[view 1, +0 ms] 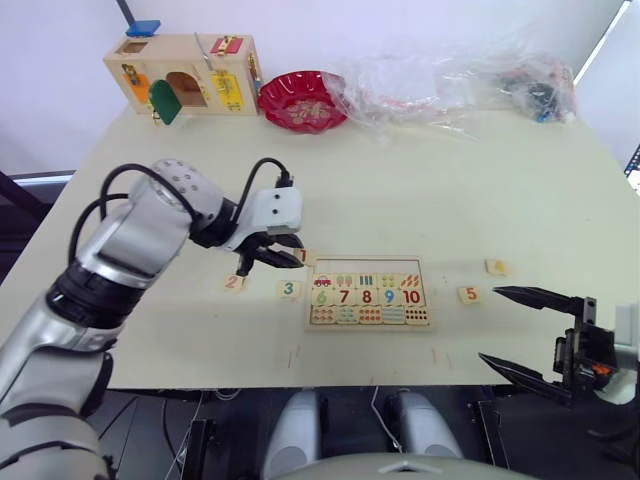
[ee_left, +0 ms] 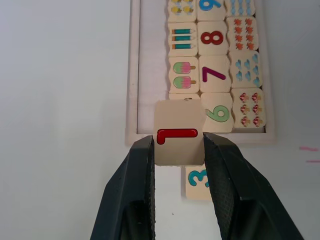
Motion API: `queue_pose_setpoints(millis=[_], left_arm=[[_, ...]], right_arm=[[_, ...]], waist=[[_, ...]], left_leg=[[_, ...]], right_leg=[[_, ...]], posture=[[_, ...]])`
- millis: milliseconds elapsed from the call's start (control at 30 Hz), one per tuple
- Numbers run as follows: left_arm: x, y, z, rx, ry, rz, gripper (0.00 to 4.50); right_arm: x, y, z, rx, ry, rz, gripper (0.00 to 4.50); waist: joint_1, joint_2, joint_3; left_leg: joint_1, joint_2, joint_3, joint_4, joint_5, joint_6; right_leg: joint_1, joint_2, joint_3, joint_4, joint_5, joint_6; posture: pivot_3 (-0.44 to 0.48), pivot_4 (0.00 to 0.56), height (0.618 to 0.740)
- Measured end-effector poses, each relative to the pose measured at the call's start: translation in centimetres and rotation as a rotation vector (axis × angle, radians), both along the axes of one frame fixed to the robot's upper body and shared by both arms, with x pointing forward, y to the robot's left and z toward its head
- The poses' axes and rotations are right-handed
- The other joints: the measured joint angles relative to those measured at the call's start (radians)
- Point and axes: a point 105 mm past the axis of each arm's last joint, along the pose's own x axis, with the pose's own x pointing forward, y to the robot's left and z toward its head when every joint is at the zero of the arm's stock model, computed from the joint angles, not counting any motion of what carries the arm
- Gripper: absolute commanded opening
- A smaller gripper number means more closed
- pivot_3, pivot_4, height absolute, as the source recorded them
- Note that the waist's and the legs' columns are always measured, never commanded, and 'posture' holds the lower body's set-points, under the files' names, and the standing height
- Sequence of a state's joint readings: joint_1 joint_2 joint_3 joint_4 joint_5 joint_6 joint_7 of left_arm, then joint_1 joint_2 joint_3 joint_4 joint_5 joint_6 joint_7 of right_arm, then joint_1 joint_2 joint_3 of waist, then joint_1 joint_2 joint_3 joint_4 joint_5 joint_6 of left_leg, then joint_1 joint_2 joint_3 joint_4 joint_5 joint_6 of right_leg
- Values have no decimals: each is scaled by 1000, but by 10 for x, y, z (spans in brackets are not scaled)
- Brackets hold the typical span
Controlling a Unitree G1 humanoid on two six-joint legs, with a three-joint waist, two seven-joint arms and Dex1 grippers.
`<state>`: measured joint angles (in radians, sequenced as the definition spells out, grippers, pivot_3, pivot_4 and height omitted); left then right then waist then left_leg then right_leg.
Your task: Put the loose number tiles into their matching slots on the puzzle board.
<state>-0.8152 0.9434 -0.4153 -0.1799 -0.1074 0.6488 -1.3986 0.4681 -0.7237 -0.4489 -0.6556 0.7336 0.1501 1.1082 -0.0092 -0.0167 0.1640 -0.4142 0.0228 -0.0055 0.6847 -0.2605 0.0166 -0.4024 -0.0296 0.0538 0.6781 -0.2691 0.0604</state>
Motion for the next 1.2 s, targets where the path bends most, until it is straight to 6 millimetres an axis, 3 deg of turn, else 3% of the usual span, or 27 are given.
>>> queue_pose_setpoints(millis=[400, 1200], left_arm=[[24, -12, -30, 85, -60, 8, 970], [26, -23, -41, 131, -67, -26, 970]], right_arm=[[4, -1, 1, 30, 7, -46, 4500], [1, -1, -2, 34, 28, -66, 4500]], waist=[[-1, 0, 0], [-1, 0, 0]], left_leg=[[0, 0, 0, 0, 0, 0], [0, 0, -2, 0, 0, 0]], right_leg=[[0, 0, 0, 0, 0, 0], [0, 0, 0, 0, 0, 0]], posture=[[0, 150, 740], [0, 150, 740]])
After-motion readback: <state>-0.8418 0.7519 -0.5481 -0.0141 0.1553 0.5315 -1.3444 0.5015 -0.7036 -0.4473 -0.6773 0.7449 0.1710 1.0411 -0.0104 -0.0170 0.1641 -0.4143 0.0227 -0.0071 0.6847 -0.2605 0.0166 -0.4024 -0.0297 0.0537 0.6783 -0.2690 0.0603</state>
